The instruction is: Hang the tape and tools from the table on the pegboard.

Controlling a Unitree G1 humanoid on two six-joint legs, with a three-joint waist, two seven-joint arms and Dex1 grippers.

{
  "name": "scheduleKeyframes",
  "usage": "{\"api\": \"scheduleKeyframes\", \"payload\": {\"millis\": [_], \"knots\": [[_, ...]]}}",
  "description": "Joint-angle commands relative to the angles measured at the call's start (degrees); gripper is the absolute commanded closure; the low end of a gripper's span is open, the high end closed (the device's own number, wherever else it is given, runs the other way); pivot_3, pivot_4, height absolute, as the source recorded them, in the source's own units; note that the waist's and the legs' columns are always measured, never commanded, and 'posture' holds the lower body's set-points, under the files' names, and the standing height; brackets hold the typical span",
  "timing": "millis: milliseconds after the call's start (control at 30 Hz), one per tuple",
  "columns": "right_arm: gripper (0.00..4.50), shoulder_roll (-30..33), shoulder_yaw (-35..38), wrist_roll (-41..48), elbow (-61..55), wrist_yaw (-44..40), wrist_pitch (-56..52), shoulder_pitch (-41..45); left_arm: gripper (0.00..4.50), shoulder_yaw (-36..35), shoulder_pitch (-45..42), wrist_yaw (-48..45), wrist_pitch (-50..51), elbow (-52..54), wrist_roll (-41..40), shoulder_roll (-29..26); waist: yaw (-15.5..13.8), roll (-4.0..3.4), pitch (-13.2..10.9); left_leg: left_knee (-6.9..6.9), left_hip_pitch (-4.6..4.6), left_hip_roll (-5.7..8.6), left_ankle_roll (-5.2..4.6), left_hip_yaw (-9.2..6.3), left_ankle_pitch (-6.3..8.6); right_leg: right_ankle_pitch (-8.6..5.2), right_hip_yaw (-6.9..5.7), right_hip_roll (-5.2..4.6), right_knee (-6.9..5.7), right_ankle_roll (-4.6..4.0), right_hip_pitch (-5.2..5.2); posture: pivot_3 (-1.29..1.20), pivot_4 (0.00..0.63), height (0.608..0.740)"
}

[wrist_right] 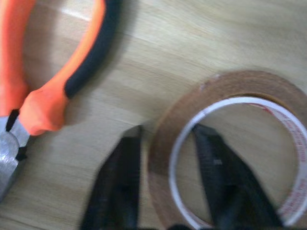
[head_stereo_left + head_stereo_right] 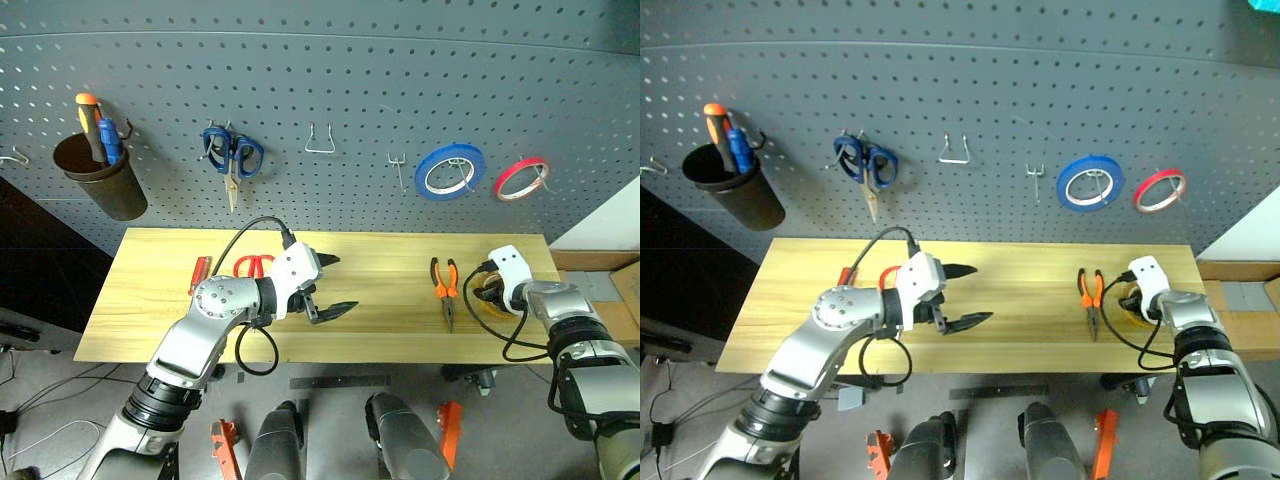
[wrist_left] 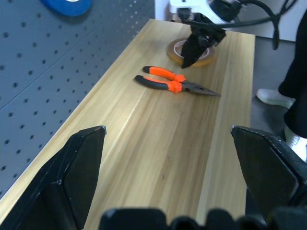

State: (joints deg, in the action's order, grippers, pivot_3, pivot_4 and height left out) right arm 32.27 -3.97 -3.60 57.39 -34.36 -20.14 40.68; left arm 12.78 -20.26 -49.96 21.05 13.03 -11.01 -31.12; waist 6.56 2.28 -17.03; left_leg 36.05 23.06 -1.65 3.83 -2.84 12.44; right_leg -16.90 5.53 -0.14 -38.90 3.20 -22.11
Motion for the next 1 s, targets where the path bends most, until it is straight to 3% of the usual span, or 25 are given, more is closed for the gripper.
{"api": "scheduleKeyframes", "payload": {"millis": [33, 233, 333, 467, 600, 667, 800, 1000], "knots": [[4.40, -1.06, -2.34, -2.58, -0.22, 1.22, 1.14, -3.85, 0.00, -1.71, 0.46, 0.55, -0.20, 2.69, -0.75, -0.29, -0.01, 0.16, 0.10, 0.00, 0.00, 0.00, 0.00, 0.00, 0.00, 0.01, 0.00, 0.00, 0.00, 0.03, 0.01, -0.11, 0.258, 0.740], [4.40, 1.97, 0.72, -1.30, -18.98, 1.15, -1.24, -10.99, 0.00, -3.41, 0.42, 0.65, -0.12, 2.21, -1.48, -0.70, -0.13, 0.21, 0.14, -0.01, 0.01, -0.01, 0.01, -0.06, 0.00, 0.04, -0.05, 0.00, -0.01, 0.04, -0.01, -0.12, 0.241, 0.740], [4.40, 4.64, 3.53, -0.39, -35.29, 0.73, -5.98, -17.51, 0.00, -4.06, 0.32, 0.22, -0.45, 1.63, -1.48, -1.10, -0.31, 0.03, 0.11, -0.02, 0.22, 0.01, 0.01, -0.07, -0.01, 0.07, -0.06, -0.05, -0.04, 0.00, -0.21, -0.13, 0.236, 0.740], [4.40, 8.13, 10.99, 2.20, -69.54, -0.01, -17.63, -30.47, 0.00, -5.88, -0.64, -0.18, -0.99, -0.06, -2.22, -1.42, -0.55, -0.34, 0.26, 0.06, 0.95, 0.00, 0.02, -0.05, -0.02, 0.09, -0.05, -0.17, -0.15, 0.02, -0.97, -0.15, 0.238, 0.740], [4.40, 7.27, 10.39, 1.11, -90.75, 2.20, -22.06, -38.87, 0.00, -7.29, -1.28, -0.39, -2.08, -1.76, -3.32, -0.84, -0.34, -0.41, 0.41, 0.09, 1.19, -0.02, 0.02, -0.12, -0.02, 0.10, -0.15, -0.05, -0.14, 0.03, -1.19, -0.19, 0.242, 0.740], [4.40, 6.44, 6.14, -1.88, -98.74, 4.55, -19.46, -42.50, 0.00, -7.94, -1.44, -0.42, -2.57, -2.41, -3.76, -0.67, -0.27, -0.42, 0.42, 0.09, 1.18, -0.04, 0.03, -0.19, -0.02, 0.09, -0.21, -0.02, -0.15, 0.03, -1.19, -0.19, 0.243, 0.740], [4.40, 3.07, -3.81, -10.47, -106.91, 11.73, -11.88, -44.86, 0.00, -9.78, -1.00, 0.30, -2.83, -3.15, -4.77, -0.40, 0.06, -0.43, 0.42, 0.11, 1.19, 0.01, 0.03, -0.11, -0.03, 0.05, -0.13, -0.06, -0.14, 0.12, -1.19, -0.21, 0.242, 0.740], [4.40, -0.09, -8.04, -16.05, -99.33, 15.20, -3.24, -34.04, 0.00, -11.08, -0.32, 2.55, -3.40, -3.76, -4.32, -0.20, 0.37, -0.40, 0.44, 0.38, 1.20, 0.01, 0.02, -0.04, -0.04, 0.15, -0.04, -0.05, -0.13, 0.29, -1.16, -0.20, 0.235, 0.740]]}}
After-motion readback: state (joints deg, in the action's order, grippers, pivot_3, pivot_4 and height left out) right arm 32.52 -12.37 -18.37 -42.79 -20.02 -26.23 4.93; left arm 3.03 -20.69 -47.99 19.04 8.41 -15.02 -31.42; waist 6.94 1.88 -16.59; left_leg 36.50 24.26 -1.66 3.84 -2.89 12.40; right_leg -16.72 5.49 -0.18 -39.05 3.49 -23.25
